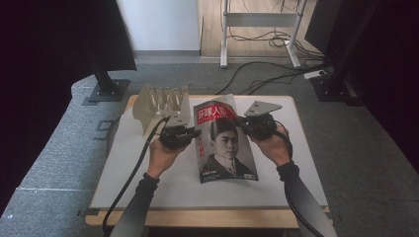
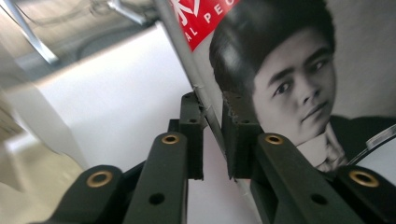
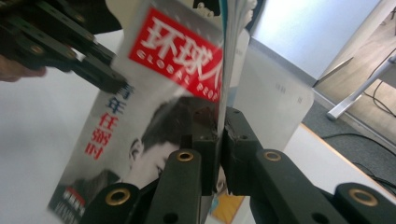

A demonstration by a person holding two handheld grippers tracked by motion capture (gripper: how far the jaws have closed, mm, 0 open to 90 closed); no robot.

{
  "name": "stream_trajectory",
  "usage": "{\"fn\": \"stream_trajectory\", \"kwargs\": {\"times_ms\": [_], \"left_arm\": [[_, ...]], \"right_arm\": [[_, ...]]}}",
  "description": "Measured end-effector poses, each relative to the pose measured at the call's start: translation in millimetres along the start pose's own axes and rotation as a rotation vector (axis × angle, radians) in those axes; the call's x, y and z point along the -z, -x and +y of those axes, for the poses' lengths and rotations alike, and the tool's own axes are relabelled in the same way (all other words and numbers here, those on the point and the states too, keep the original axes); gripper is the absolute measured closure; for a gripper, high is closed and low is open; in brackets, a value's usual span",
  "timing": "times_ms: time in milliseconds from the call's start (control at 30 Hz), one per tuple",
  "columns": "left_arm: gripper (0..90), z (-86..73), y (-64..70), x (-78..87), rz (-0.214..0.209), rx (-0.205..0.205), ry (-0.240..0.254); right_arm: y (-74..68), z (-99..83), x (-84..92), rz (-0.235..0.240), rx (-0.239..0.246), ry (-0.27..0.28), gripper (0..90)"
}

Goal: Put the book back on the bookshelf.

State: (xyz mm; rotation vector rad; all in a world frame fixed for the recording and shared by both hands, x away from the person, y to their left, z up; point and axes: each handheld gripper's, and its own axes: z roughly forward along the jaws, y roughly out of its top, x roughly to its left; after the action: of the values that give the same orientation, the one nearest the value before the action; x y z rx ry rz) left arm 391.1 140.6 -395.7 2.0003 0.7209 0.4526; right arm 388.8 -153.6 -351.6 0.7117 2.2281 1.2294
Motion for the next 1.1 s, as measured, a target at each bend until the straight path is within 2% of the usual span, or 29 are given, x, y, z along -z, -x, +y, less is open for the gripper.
{"fn": "stream_trajectory", "kwargs": {"times_ms": [67,133,233,300,467,533,633,867,933,1000,1100], "left_arm": [[84.1,1.2,0.5,7.3,0.017,-0.011,0.032],[84.6,-0.3,1.3,11.2,0.021,-0.027,0.034],[84.8,-1.6,2.4,16.1,-0.007,-0.022,0.040],[84.6,-1.0,4.3,18.8,-0.020,-0.036,0.034],[80.5,3.0,10.2,24.5,-0.066,-0.078,0.006],[77.5,6.2,13.9,25.0,-0.063,-0.101,-0.001],[73.4,13.7,16.7,23.5,-0.071,-0.111,0.001],[70.3,33.5,20.0,12.5,-0.056,-0.110,-0.026],[74.2,36.1,21.0,11.0,-0.053,-0.103,-0.028],[81.5,36.6,20.5,11.9,-0.070,-0.091,-0.022],[86.3,35.5,18.8,14.1,-0.097,-0.072,-0.024]], "right_arm": [[1.8,0.3,1.0,-0.005,-0.013,0.010,82.3],[3.7,-1.6,0.3,-0.003,-0.021,-0.002,82.8],[5.9,-6.5,1.8,-0.007,-0.040,-0.006,83.6],[6.8,-8.7,5.5,0.007,-0.053,0.007,83.8],[1.9,-12.3,18.3,0.023,-0.033,0.022,84.1],[0.1,-15.1,23.1,0.028,-0.031,0.031,84.4],[-2.1,-20.1,29.6,0.035,-0.033,0.047,84.6],[-4.9,-27.3,41.3,0.056,-0.024,0.067,84.7],[-5.1,-28.7,42.2,0.057,-0.021,0.071,84.7],[-4.6,-29.8,42.0,0.059,-0.016,0.072,84.1],[-2.6,-31.1,41.0,0.046,-0.014,0.065,81.9]]}}
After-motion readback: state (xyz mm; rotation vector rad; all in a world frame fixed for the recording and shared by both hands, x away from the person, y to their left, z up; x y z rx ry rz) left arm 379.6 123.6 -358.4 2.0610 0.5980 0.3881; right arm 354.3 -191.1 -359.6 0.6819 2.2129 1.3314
